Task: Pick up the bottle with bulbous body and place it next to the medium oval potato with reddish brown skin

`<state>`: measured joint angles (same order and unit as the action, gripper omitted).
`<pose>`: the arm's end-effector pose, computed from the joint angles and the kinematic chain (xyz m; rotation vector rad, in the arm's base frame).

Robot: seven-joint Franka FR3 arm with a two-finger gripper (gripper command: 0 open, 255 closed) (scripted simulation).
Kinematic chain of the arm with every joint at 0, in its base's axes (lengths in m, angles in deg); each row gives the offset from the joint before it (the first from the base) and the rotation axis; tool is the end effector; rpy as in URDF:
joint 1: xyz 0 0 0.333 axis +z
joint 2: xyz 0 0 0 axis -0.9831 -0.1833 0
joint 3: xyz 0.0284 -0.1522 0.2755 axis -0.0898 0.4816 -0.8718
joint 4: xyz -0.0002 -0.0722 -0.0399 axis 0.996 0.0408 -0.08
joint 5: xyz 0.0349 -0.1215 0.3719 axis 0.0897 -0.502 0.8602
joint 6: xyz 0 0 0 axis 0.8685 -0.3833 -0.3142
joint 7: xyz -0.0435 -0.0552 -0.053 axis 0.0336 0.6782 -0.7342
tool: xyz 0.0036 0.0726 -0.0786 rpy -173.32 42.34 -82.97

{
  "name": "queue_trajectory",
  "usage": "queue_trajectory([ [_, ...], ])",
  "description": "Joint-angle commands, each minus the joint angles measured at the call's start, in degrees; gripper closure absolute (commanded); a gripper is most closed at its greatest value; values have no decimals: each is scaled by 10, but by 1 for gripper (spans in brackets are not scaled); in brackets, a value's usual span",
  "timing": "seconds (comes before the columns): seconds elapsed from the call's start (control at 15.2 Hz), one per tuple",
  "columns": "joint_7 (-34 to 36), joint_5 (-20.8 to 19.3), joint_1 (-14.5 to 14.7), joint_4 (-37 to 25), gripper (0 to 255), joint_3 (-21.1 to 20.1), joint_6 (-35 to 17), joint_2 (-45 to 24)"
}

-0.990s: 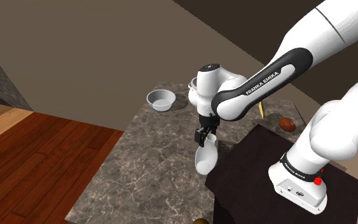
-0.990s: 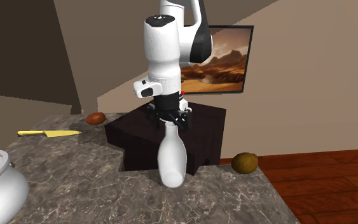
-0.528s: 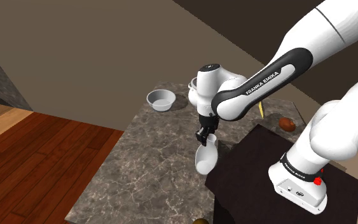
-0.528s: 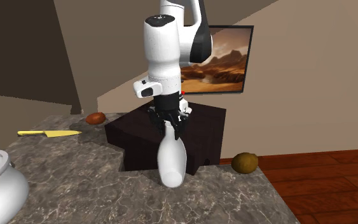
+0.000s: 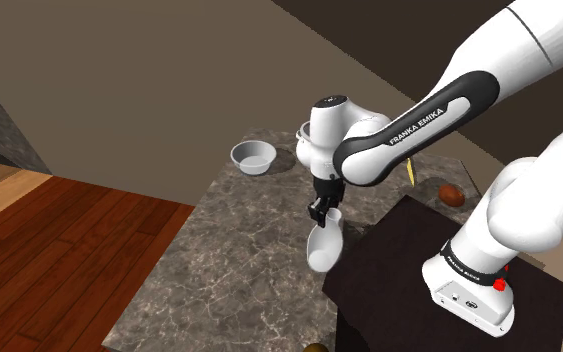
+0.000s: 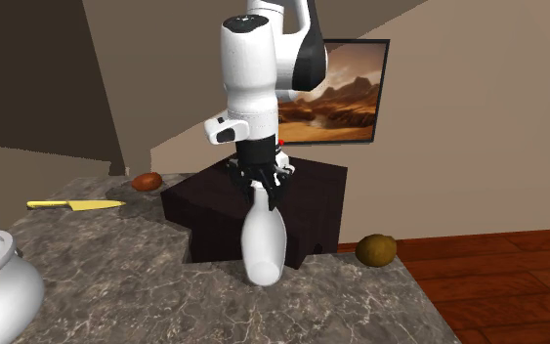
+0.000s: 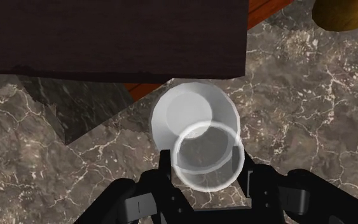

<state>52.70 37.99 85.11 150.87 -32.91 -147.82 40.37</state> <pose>0.3491 0.1911 0.2874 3.1011 0.1070 -0.2244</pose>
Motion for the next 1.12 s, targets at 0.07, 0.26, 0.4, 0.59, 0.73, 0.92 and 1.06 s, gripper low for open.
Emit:
queue_trajectory([
  [0.07, -5, 6, 2, -7, 255, 4, 29, 22],
  [0.26, -9, 10, 4, -16, 255, 7, 58, 43],
  [0.4, -11, 12, 5, -22, 255, 10, 77, 56],
  [0.59, -13, 14, 6, -33, 255, 14, 105, 74],
  [0.73, -15, 15, 7, -40, 255, 17, 123, 85],
  [0.92, -16, 16, 8, -53, 255, 21, 151, 101],
  [1.06, -17, 16, 8, -61, 255, 24, 169, 110],
])
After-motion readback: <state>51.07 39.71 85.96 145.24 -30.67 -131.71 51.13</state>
